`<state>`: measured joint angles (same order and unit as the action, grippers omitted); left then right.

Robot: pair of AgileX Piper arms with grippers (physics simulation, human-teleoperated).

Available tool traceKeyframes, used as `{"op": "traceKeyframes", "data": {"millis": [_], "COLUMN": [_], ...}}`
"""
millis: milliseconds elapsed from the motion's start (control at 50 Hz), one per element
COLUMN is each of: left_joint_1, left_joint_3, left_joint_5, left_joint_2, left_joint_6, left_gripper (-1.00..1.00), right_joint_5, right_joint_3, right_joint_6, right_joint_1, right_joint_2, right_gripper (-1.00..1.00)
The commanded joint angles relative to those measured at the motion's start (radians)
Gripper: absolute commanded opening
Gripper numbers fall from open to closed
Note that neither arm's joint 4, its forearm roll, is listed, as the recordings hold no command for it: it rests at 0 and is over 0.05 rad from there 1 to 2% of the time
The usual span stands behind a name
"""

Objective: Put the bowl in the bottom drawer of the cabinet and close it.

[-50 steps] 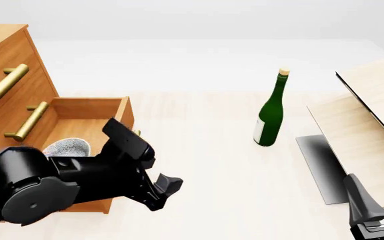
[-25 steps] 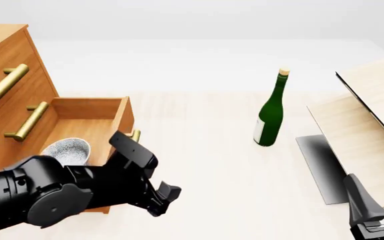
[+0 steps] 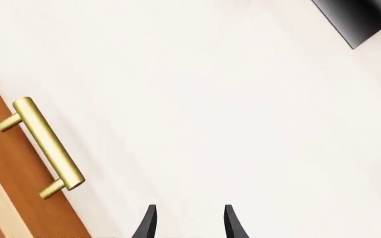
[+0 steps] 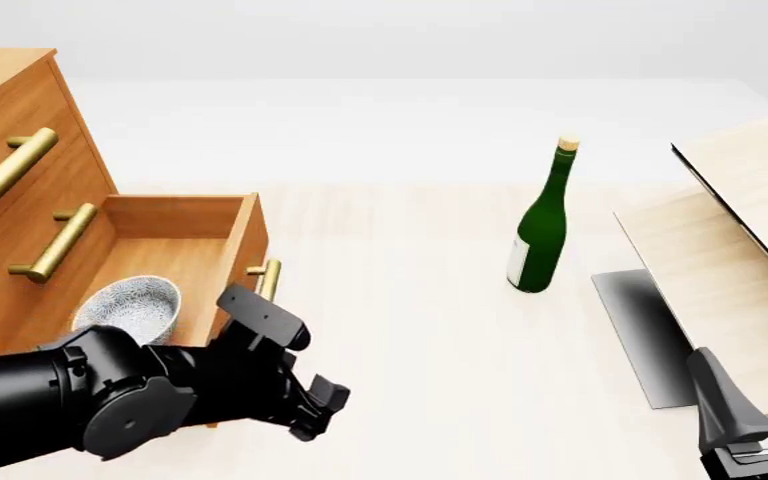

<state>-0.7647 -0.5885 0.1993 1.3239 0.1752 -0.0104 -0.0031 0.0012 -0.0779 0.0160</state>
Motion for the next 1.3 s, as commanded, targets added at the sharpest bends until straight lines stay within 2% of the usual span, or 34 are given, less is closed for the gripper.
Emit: {"op": "traceKeyframes", "data": {"millis": [20, 540, 960, 1300], "left_joint_1": [0.028, 0.097, 0.158, 0.200], "left_joint_3": [0.024, 0.039, 0.029, 0.032], "left_joint_5": [-0.014, -0.024, -0.080, -0.090], "left_joint_2": [0.012, 0.007, 0.094, 0.106], "left_joint_6": [0.028, 0.035, 0.035, 0.048], "left_gripper": [1.00, 1.00, 1.00, 1.00], "right_joint_5": [-0.001, -0.001, -0.001, -0.001], "right_joint_3": [0.000, 0.001, 0.000, 0.001], "right_joint_6": [0.000, 0.000, 0.000, 0.000], "right_joint_1": [0.000, 0.000, 0.000, 0.000], "right_joint_2": [0.000, 0.000, 0.000, 0.000], "right_gripper": [1.00, 1.00, 1.00, 1.00]}}
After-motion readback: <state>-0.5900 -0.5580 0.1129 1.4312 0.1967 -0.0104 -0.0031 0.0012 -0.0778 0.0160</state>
